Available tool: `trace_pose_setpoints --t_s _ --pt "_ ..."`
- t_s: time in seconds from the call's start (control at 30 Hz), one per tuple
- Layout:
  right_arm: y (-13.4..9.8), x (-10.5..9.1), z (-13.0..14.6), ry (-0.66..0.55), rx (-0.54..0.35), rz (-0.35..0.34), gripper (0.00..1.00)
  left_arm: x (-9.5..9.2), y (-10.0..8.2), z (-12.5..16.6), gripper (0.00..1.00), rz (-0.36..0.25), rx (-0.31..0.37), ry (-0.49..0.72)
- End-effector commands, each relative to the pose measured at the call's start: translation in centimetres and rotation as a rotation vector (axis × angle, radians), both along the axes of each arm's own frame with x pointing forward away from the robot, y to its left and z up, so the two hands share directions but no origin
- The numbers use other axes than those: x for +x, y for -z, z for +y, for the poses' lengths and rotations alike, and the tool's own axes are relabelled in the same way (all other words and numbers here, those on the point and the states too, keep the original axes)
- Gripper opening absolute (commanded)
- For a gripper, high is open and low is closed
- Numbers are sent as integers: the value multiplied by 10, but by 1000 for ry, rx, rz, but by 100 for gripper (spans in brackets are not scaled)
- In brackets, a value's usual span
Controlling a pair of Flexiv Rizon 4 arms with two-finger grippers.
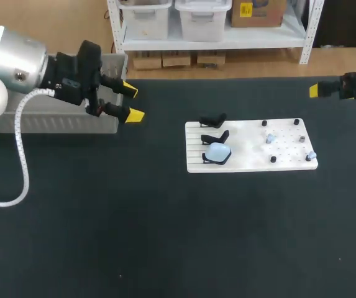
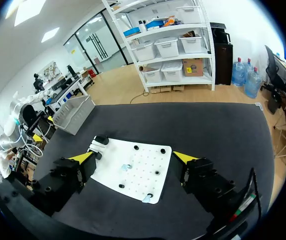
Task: Pick up each earbud case from the left stands, insert the matching earbuds, close the lid, and place the case in the box.
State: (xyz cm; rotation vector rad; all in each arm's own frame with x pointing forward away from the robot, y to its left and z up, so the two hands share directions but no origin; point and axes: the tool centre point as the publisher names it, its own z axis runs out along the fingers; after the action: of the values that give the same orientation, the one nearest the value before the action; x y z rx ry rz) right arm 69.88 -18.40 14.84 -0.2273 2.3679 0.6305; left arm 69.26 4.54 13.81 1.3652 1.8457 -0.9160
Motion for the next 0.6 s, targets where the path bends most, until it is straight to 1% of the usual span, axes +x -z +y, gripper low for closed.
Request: trace_pose_setpoints --t_s 0.03,0.17,0.23,0.27,0.33,0.47,0.5,0.53,0.6 --pt "0 0 0 1 -2 1 100 3 0 0 100 11 -5 21" --pt "0 0 0 1 -2 1 100 3 0 0 100 11 -5 21" --pt "0 0 0 1 -2 1 100 -3 4 2 100 14 -3 19" --pt "0 0 0 1 -2 1 100 -6 6 0 100 17 -17 24" --pt "0 0 0 1 -2 1 100 -11 16 -9 100 23 -36 62" --pt "0 0 0 1 -2 1 100 -15 32 -35 100 5 -48 136" --pt "0 0 0 1 -2 1 100 -15 34 -41 100 -3 -69 162" --pt "0 0 0 1 -2 1 100 -16 36 -48 100 -4 -72 182" --pt "0 0 0 1 -2 1 100 -18 40 -62 100 -33 -38 219"
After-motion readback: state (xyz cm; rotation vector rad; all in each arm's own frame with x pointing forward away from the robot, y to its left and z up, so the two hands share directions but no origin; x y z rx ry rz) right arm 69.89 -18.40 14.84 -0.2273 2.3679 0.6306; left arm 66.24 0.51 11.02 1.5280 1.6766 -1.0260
